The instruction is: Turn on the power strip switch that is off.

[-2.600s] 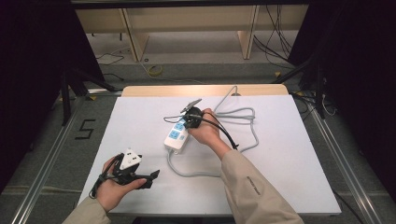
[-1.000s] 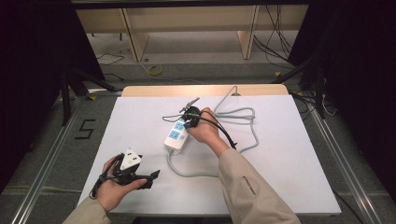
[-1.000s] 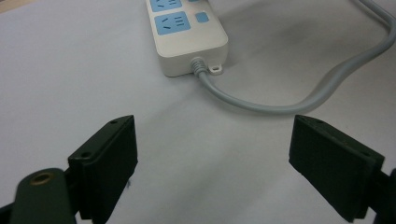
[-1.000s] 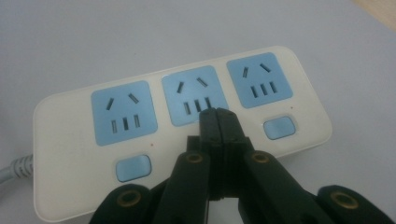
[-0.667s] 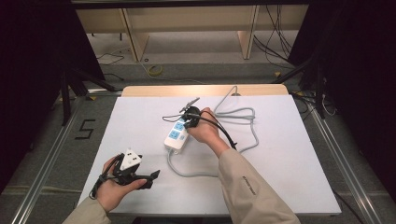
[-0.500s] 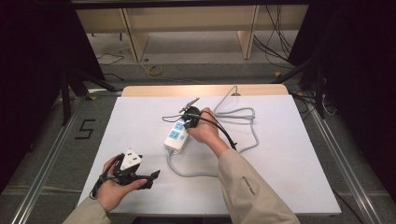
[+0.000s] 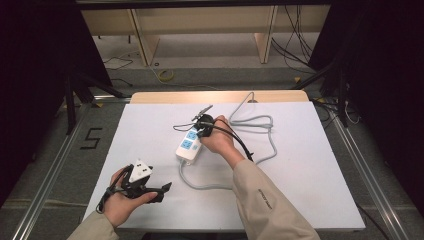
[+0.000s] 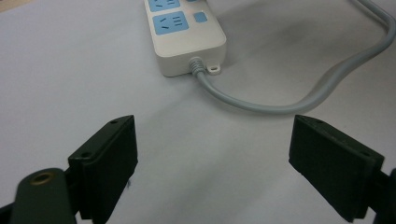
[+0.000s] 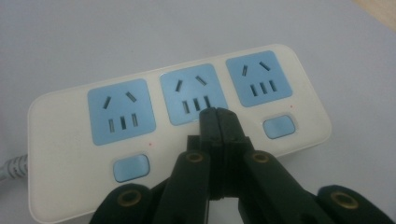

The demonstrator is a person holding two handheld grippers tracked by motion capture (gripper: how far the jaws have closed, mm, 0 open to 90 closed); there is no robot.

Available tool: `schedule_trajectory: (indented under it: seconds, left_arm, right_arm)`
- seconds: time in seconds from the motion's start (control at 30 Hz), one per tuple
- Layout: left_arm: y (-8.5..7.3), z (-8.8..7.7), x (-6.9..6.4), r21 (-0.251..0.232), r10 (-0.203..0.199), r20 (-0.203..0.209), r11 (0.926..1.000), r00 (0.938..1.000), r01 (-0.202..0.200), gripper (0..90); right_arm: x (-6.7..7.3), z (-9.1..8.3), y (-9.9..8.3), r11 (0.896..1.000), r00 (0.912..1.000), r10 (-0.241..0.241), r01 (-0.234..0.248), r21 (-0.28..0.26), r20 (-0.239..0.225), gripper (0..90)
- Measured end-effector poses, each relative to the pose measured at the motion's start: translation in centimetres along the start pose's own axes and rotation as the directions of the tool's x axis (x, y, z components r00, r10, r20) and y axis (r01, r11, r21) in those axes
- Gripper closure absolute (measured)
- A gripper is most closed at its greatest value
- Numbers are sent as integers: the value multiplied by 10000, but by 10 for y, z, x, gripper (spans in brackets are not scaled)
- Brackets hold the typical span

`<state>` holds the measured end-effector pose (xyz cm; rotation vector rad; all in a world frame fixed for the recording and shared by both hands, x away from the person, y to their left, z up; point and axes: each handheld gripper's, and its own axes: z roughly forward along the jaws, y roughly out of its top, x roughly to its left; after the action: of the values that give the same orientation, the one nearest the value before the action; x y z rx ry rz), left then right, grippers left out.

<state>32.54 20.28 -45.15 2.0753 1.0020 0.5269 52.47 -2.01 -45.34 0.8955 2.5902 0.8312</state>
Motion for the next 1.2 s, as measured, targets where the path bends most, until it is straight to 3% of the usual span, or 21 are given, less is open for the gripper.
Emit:
schedule_trajectory:
  seconds: [1.2]
  left_arm:
    - [0, 1, 0, -25, -60, -3, 10000, 10000, 60, 153]
  right_arm:
    - [1, 0, -1, 9998, 10000, 60, -59, -177, 45, 900]
